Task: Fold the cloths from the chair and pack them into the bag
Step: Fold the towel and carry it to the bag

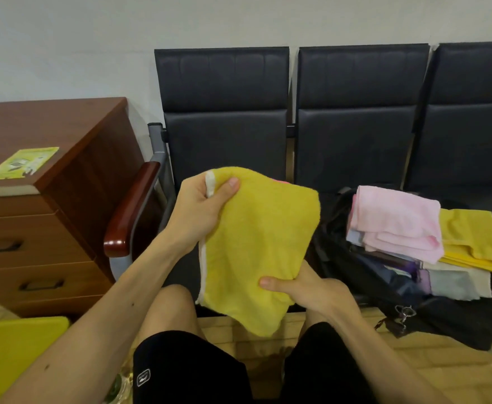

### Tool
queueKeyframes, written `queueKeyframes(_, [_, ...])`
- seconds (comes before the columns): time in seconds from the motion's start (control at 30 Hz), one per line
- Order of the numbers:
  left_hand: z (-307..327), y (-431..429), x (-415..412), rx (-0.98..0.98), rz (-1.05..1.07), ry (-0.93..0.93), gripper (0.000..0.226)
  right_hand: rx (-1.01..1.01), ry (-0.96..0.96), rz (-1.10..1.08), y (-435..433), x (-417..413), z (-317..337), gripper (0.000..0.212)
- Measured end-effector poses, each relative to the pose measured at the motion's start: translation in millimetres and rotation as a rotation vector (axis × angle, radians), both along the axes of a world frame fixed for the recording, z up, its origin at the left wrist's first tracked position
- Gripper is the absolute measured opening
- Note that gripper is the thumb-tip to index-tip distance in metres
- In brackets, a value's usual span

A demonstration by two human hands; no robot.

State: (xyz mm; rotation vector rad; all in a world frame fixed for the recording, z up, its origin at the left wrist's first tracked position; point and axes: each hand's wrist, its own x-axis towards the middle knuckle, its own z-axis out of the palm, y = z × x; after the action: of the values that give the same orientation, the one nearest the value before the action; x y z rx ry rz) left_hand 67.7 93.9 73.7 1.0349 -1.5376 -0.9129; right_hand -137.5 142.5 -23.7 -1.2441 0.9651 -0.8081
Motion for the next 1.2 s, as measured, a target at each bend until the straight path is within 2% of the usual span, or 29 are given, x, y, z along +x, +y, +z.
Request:
queueKeyframes(0.1, [-2.5, -11.5, 8.3, -0.031, 0.151, -0.09, 0.011, 0.134, -0.112, -0.045, 3.6, 3.7, -8.8, 0.061])
queueKeyframes(0.17, [-6.3, -21.3, 17.3, 0.103, 0.286, -0.049, 0.01, 0.154, -0.201, -0.033, 4.5, 3.1, -4.1, 0.064])
queueKeyframes(0.23, [-17.8, -30.1, 25.3, 0.422, 0.305, 0.158, 0.008, 0.109, -0.237, -0.028, 4.0, 5.1, 8.4, 0.067])
queueKeyframes(0.3, [-30.8, -26.4, 25.6, 0.719, 0.182, 0.437, 0.031, 0.067, -0.243, -0.068, 2.8, 7.6, 21.7, 0.077])
queueKeyframes(0.37, [-45.1, -15.2, 20.7, 0.786, 0.052, 0.652, 0.05, 0.05, -0.277, -0.1, 3.1, 10.1, 30.3, 0.077])
queueKeyframes(0.43, [-62.0, -1.9, 16.9, 0.779, -0.062, 0.812, 0.069, 0.047, -0.298, -0.14, 5.6, 10.6, 35.4, 0.062])
queueKeyframes(0.47, [-68.9, 5.5, 15.2, 0.799, -0.113, 0.853, 0.078, 0.06, -0.32, -0.159, 8.1, 10.7, 38.2, 0.046])
queueKeyframes(0.5, [-75.7, 12.9, 13.0, 0.838, -0.183, 0.865, 0.084, 0.081, -0.348, -0.174, 9.0, 10.5, 38.5, 0.031])
queueKeyframes(0.57, [-86.6, 26.7, 6.8, 0.91, -0.339, 0.891, 0.091, 0.136, -0.388, -0.208, 11.1, 11.7, 41.4, 0.018])
queueKeyframes(0.63, [-89.3, 32.0, 2.6, 0.928, -0.36, 0.815, 0.08, 0.176, -0.367, -0.228, 10.0, 10.4, 44.9, 0.019])
queueKeyframes(0.7, [-90.1, 27.9, 7.0, 0.868, -0.226, 0.562, 0.051, 0.138, -0.208, -0.243, 2.9, 1.9, 40.6, 0.028])
queueKeyframes(0.73, [-87.0, 25.0, 9.9, 0.82, -0.171, 0.422, 0.046, 0.118, -0.107, -0.26, -1.0, -2.7, 38.1, 0.029])
queueKeyframes(0.83, [-84.0, 16.3, 18.6, 0.795, -0.106, 0.203, 0.047, 0.147, 0.045, -0.327, -12.3, -13.0, 22.2, 0.02])
queueKeyframes(0.9, [-82.5, 13.0, 18.8, 0.818, -0.056, 0.19, 0.049, 0.131, 0.08, -0.375, -17.3, -13.1, 15.7, 0.023])
queueKeyframes(1.0, [-81.1, 9.5, 17.2, 0.895, -0.008, 0.255, 0.047, 0.061, 0.138, -0.445, -18.9, -10.7, 16.4, 0.04])
queueKeyframes(1.1, [-80.5, 4.4, 24.2, 0.991, 0.009, 0.323, 0.055, 0.024, 0.137, -0.455, -16.5, -11.9, 19.6, 0.052])
queueKeyframes(1.2, [-79.3, 4.0, 24.4, 0.969, 0.056, 0.344, 0.061, -0.028, 0.139, -0.408, -14.5, -17.2, 19.0, 0.059])
